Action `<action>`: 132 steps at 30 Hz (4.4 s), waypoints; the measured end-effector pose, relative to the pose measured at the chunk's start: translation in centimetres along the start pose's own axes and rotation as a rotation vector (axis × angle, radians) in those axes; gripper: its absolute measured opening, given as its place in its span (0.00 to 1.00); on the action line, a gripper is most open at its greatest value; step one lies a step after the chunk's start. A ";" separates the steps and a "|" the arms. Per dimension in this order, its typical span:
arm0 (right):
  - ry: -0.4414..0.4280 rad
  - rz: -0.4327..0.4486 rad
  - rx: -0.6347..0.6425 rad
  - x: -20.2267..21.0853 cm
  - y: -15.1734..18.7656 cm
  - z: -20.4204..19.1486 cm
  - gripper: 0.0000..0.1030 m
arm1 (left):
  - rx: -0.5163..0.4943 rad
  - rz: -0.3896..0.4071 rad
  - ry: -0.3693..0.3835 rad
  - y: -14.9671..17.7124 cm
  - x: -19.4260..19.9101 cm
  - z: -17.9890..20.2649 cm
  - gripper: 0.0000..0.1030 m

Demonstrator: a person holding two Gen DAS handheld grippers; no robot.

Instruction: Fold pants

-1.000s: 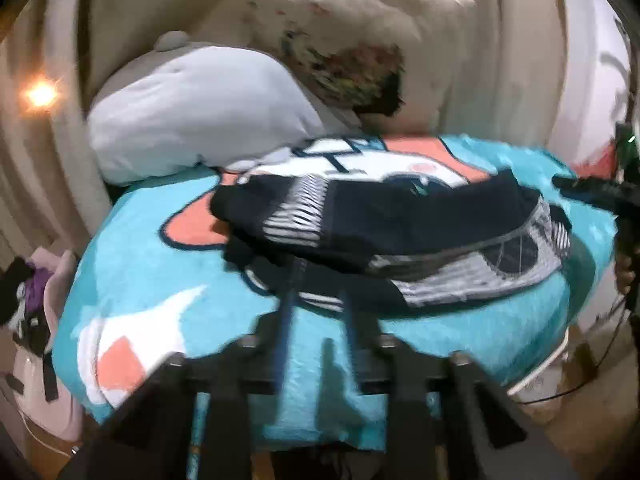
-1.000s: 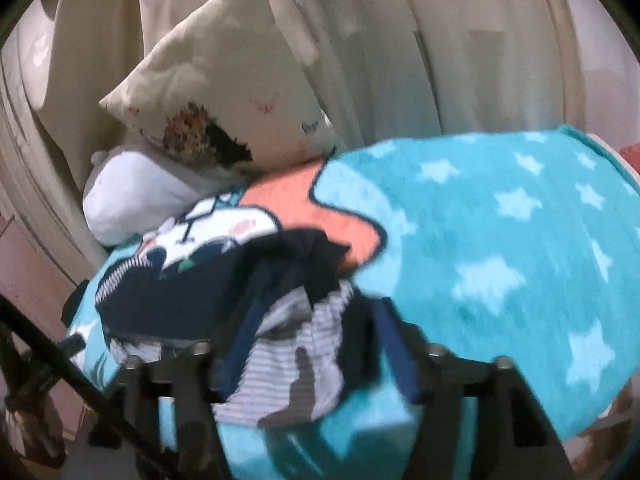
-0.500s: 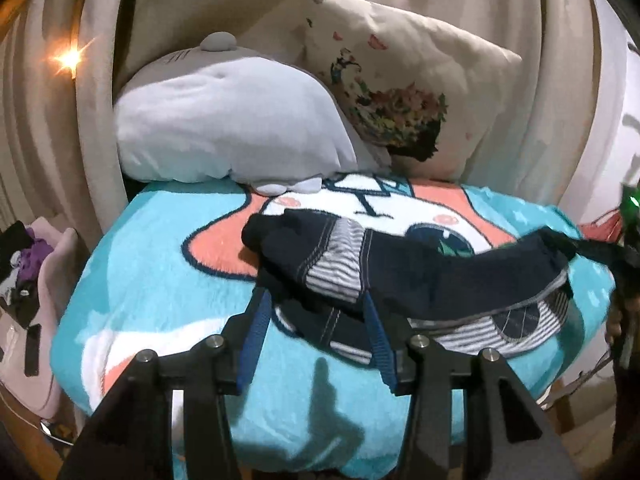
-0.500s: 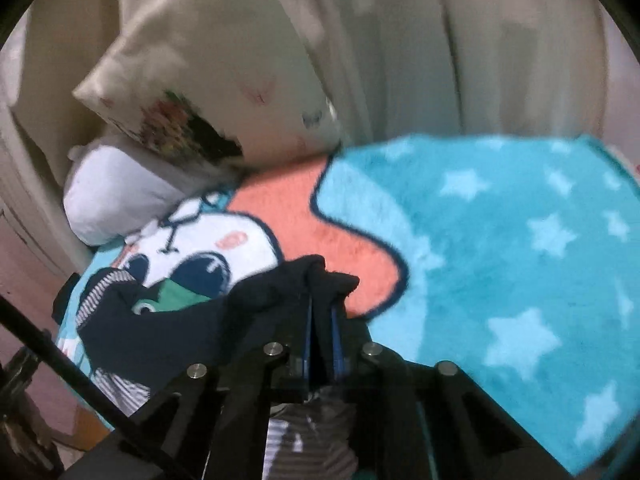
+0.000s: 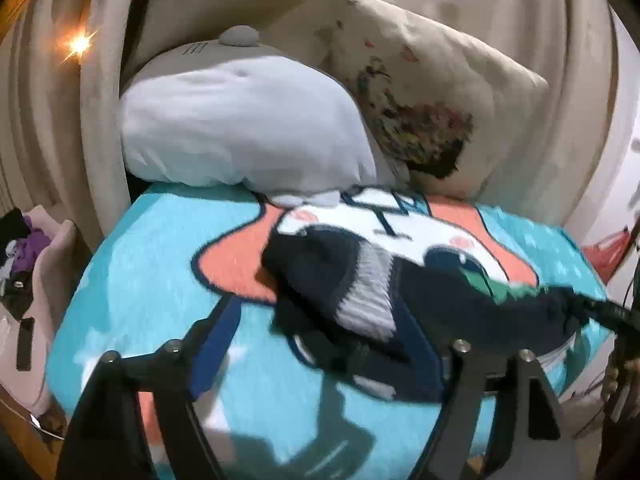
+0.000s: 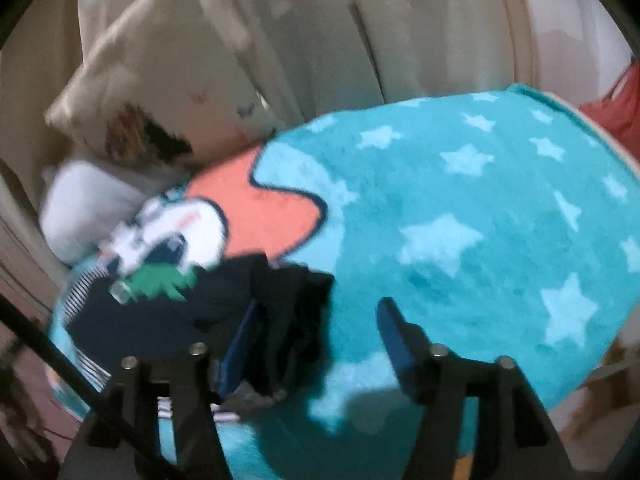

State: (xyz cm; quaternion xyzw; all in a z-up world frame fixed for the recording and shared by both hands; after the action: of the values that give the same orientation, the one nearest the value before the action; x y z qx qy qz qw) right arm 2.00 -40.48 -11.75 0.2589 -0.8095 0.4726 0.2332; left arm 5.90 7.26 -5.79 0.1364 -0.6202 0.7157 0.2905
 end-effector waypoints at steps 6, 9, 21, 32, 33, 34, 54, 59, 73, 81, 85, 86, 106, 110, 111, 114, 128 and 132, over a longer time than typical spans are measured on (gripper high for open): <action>-0.026 -0.048 0.009 -2.9 0.5 -0.9 0.66 | 0.153 -0.062 0.068 -2.6 -5.1 -2.7 0.77; -0.047 -0.063 -0.016 -4.3 1.3 -1.1 0.71 | 0.175 -0.132 0.086 -2.6 -8.3 -3.2 0.77; -0.088 -0.024 0.177 -4.2 -1.7 -5.6 0.18 | 0.196 -0.189 0.013 1.1 -8.7 -2.2 0.32; -0.053 -0.030 0.171 -7.9 -3.6 -3.1 0.22 | 0.189 -0.132 -0.163 3.5 -6.4 -2.1 0.43; -0.031 -0.038 0.173 -8.3 -3.3 -2.5 0.24 | 0.194 -0.133 -0.170 3.5 -6.3 -2.2 0.45; 0.000 -0.038 0.174 -8.5 -2.9 -1.7 0.27 | 0.203 -0.135 -0.169 3.4 -6.1 -2.4 0.48; 0.114 0.071 0.121 -3.4 -4.0 -1.4 0.84 | 0.147 -0.033 -0.124 0.3 -0.6 -1.0 0.63; 0.145 -0.004 0.104 -4.3 -2.3 -0.1 0.84 | 0.055 -0.063 -0.091 -0.5 -4.2 1.9 0.66; -0.182 0.065 -0.047 -4.2 -1.5 -3.3 0.84 | 0.080 -0.182 -0.119 0.4 -4.5 0.6 0.68; -0.140 0.123 -0.121 -2.7 -2.0 0.3 0.83 | -0.089 -0.140 0.109 -4.5 -4.7 11.9 0.80; -0.121 0.095 -0.100 -2.6 -1.2 0.9 0.83 | -0.186 -0.223 0.292 -4.4 -8.9 21.0 0.80; -0.124 0.080 -0.102 -2.9 -0.8 1.0 0.83 | -0.218 -0.244 0.328 -4.2 -10.0 23.2 0.80; -0.113 0.054 -0.035 -7.4 -0.4 -1.8 0.39 | -0.538 -0.574 0.539 4.7 -20.6 39.5 0.37; -0.153 0.062 -0.087 -7.0 -0.7 -1.4 0.26 | -0.511 -0.565 0.553 4.2 -19.7 39.1 0.24; -0.146 0.066 -0.072 -6.9 -0.8 -1.8 0.26 | -0.493 -0.556 0.553 3.9 -19.5 38.7 0.24; -0.137 0.084 -0.011 -6.2 -1.1 -3.5 0.26 | -0.422 -0.519 0.545 2.6 -18.5 37.1 0.24; -0.296 0.035 0.364 -7.6 2.0 -17.6 0.41 | 0.087 -0.317 0.337 -1.3 -13.0 17.8 0.36; -0.368 -0.012 0.417 -8.2 4.4 -20.4 0.58 | 0.119 -0.229 0.193 -1.4 -9.9 12.3 0.52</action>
State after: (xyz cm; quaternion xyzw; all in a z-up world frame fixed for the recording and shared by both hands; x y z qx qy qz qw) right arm 8.07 -18.94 -10.59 0.3875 -0.7219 0.5727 0.0267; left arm 12.59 -7.00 -7.78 0.1537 -0.5262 0.7233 0.4200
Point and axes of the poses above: each gripper's, at about its wrist camera, not at the fingertips, and x roughly against the way its jaws point, z to its right, y to its underside, the point moved 7 cm from there along -x, roughly the way its jaws point, and after that the axes turned 5 degrees about z, right-handed, at the moved point
